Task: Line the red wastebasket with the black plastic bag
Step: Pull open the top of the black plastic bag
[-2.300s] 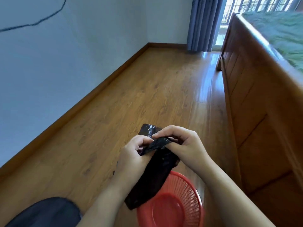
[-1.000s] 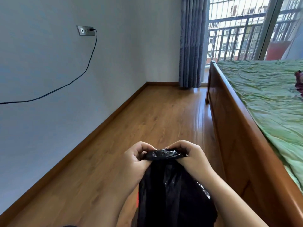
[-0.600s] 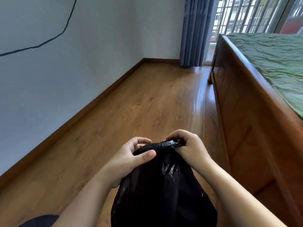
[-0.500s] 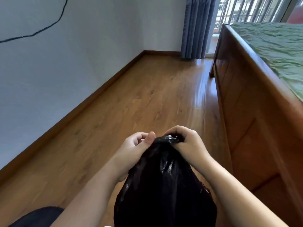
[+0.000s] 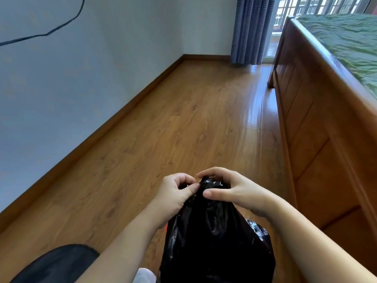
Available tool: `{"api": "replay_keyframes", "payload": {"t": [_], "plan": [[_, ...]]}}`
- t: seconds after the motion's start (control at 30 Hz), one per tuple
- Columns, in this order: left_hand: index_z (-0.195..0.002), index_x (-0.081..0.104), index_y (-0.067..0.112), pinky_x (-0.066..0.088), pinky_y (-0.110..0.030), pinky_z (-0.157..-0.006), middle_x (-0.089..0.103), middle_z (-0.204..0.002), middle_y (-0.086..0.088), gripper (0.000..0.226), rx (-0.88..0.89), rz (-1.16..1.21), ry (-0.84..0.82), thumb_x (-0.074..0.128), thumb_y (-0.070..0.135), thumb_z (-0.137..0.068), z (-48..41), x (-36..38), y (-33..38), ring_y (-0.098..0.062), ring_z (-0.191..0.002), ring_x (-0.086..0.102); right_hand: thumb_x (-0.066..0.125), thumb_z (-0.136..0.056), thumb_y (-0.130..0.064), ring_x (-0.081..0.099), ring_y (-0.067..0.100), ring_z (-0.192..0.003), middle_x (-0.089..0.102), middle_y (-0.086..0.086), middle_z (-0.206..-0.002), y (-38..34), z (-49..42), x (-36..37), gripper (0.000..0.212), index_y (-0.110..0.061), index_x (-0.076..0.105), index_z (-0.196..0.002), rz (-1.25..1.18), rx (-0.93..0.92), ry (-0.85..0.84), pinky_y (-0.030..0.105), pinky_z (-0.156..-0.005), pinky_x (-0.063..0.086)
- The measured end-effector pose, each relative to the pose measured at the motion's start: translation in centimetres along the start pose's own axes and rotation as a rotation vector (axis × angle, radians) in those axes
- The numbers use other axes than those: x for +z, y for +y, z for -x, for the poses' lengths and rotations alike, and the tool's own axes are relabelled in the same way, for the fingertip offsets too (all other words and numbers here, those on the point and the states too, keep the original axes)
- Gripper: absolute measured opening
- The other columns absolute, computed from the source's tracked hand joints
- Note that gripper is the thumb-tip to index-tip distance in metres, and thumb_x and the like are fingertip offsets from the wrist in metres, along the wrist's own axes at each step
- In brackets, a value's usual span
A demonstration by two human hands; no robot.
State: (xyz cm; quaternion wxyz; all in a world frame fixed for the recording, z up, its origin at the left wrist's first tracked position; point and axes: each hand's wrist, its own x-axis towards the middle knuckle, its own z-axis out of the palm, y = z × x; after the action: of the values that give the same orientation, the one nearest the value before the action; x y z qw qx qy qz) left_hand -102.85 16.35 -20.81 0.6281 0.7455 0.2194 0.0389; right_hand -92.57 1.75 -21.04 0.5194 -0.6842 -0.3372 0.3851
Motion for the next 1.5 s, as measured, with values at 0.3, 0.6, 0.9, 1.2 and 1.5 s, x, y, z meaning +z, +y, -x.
{"api": "replay_keyframes", "payload": {"t": [0.3, 0.6, 0.9, 1.2, 1.5], "plan": [[-0.095, 0.064, 0.009, 0.052, -0.027, -0.069, 0.068, -0.083, -0.011, 0.037, -0.221, 0.06, -0.115, 0.059, 0.043, -0.082, 0.6, -1.7, -1.1, -0.019, -0.077, 0.066, 0.066, -0.081, -0.009, 0.062, 0.004, -0.068, 0.069, -0.007, -0.071, 1.0, -0.8, 3.4, 0.014, -0.02, 0.069, -0.075, 0.048, -0.174, 0.263, 0.019, -0.066, 0.049], [-0.102, 0.059, -0.003, 0.056, -0.029, -0.065, 0.068, -0.079, -0.015, 0.038, -0.279, 0.519, -0.27, 0.063, 0.024, -0.076, 0.9, -1.7, -0.7, -0.023, -0.072, 0.066, 0.071, -0.075, -0.003, 0.059, 0.004, -0.082, 0.063, 0.002, -0.089, 0.9, -1.3, 5.5, 0.012, -0.015, 0.068, -0.071, 0.139, -0.321, 0.445, 0.015, -0.075, 0.044], [-0.079, 0.06, 0.004, 0.052, -0.02, -0.049, 0.066, -0.057, -0.001, 0.011, -0.166, 0.343, -0.116, 0.058, -0.006, -0.082, 0.6, -3.6, -1.6, -0.011, -0.052, 0.063, 0.077, -0.063, -0.031, 0.056, 0.005, -0.107, 0.061, -0.008, -0.113, 2.4, -0.6, 2.4, 0.059, -0.038, 0.049, -0.115, 0.152, -0.129, 0.084, 0.04, -0.102, 0.038], [-0.065, 0.062, 0.01, 0.054, -0.025, -0.054, 0.066, -0.069, -0.011, 0.031, -0.184, 0.427, 0.024, 0.048, -0.011, -0.082, 0.6, -8.8, -2.9, -0.02, -0.058, 0.063, 0.08, -0.065, -0.03, 0.042, 0.0, -0.115, 0.045, -0.015, -0.125, 8.5, -1.4, 1.7, 0.078, -0.033, 0.038, -0.131, 0.541, 0.099, -0.125, 0.017, -0.097, 0.033], [-0.065, 0.064, 0.013, 0.055, -0.03, -0.064, 0.067, -0.077, -0.008, 0.017, 0.01, 0.273, -0.173, 0.059, -0.004, -0.066, -2.5, -9.4, -0.9, -0.022, -0.07, 0.062, 0.061, -0.078, -0.003, 0.058, 0.017, -0.082, 0.062, -0.001, -0.086, 11.0, -7.3, -0.4, 0.013, -0.013, 0.067, -0.082, 0.602, -0.035, 0.359, 0.036, -0.076, 0.049]]}}
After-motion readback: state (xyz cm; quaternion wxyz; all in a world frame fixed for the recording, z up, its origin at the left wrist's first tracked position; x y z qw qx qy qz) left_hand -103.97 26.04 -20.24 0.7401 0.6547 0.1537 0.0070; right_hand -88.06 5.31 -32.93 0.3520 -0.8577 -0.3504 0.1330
